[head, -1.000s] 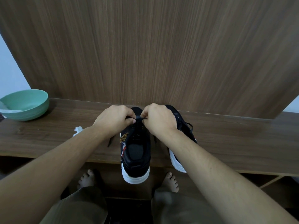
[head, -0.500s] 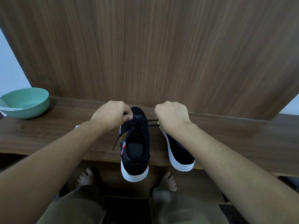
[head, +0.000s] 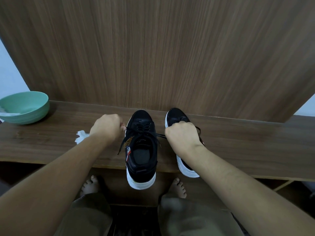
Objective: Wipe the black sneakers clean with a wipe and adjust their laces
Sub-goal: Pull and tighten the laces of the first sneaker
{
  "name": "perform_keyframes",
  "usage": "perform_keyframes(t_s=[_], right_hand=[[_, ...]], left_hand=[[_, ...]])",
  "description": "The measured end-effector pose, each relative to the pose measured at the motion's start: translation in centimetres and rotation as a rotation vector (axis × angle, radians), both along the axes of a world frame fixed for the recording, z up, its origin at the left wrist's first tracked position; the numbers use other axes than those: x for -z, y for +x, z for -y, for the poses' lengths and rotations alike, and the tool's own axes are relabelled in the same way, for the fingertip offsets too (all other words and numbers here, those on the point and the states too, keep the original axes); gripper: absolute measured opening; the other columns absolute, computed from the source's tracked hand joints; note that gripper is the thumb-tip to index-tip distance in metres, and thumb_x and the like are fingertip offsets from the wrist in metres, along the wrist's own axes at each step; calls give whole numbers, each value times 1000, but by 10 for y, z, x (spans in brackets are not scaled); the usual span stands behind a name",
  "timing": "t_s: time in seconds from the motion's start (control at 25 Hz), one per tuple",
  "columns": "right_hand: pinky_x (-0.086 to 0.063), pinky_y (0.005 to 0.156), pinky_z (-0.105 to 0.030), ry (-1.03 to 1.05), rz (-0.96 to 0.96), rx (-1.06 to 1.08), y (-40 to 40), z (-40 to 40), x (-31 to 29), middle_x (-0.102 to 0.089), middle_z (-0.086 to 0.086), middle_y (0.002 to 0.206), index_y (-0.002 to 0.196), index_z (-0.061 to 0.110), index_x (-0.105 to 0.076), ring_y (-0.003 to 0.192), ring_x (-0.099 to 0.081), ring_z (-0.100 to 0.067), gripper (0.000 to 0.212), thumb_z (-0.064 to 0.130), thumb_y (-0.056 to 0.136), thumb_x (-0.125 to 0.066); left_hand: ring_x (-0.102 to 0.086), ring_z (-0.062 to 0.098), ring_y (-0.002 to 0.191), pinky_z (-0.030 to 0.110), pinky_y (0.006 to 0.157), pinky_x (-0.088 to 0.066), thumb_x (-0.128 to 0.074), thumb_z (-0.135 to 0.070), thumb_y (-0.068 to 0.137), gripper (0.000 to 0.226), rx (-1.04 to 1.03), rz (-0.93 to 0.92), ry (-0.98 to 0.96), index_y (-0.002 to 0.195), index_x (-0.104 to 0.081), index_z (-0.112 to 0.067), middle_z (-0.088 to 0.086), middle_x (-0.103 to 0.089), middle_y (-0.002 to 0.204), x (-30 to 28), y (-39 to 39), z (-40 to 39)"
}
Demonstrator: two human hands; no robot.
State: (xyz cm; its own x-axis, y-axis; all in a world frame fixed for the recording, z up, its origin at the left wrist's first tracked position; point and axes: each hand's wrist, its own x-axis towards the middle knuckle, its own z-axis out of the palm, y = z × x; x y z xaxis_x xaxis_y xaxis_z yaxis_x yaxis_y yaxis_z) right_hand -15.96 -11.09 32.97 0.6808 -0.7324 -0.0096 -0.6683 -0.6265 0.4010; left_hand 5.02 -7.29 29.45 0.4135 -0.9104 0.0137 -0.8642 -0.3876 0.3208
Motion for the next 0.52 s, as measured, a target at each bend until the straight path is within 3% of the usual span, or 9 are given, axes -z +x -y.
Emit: perform_keyframes(t_s=[0.04,0.12,0.28,0.4,0.52], right_hand=[[-32,60,-31,10,5,-37,-1,4,9,-42,-7,67,54,11,-22,67,-47,-24,47,-6,68,-64],[-33,66,-33,-13,121,-55,-2,5,11,-40,-5,69,58,12,-25,77,-50,-26,41,-11,77,-54],[-35,61,-32,41,219,-4,-2,5,22,-33,-3,58,59,10,-29,69,-47,-26,38,-9,82,-52],[-38,59,-31,167,445,52,-7,9,27,-48,-4,70,70,10,-47,79,-60,-27,27,15,96,-50],[-37,58,-28,380,829,228,-14,-15,35,-59,-2,66,74,11,-61,69,-60,-21,34,33,97,-48]], left_hand=[[-60,26,90,34,72,-48,-57,-28,91,16,-1,-12,-8,93,-69,-18,8,-68,93,1,0,0],[-60,24,89,32,69,-45,-57,-27,90,15,-3,-48,-39,90,-69,-18,5,-66,88,3,-2,-3],[-59,21,93,32,73,-46,-56,-27,92,17,-23,-130,-126,99,-69,-18,3,-68,95,5,-6,-12],[-58,21,108,30,84,-42,-52,-30,93,32,-84,-289,-238,122,-60,-20,3,-65,116,11,-16,-25],[-57,16,97,27,78,-40,-52,-32,92,31,-246,-419,-383,117,-63,-18,2,-67,109,22,-34,-53]])
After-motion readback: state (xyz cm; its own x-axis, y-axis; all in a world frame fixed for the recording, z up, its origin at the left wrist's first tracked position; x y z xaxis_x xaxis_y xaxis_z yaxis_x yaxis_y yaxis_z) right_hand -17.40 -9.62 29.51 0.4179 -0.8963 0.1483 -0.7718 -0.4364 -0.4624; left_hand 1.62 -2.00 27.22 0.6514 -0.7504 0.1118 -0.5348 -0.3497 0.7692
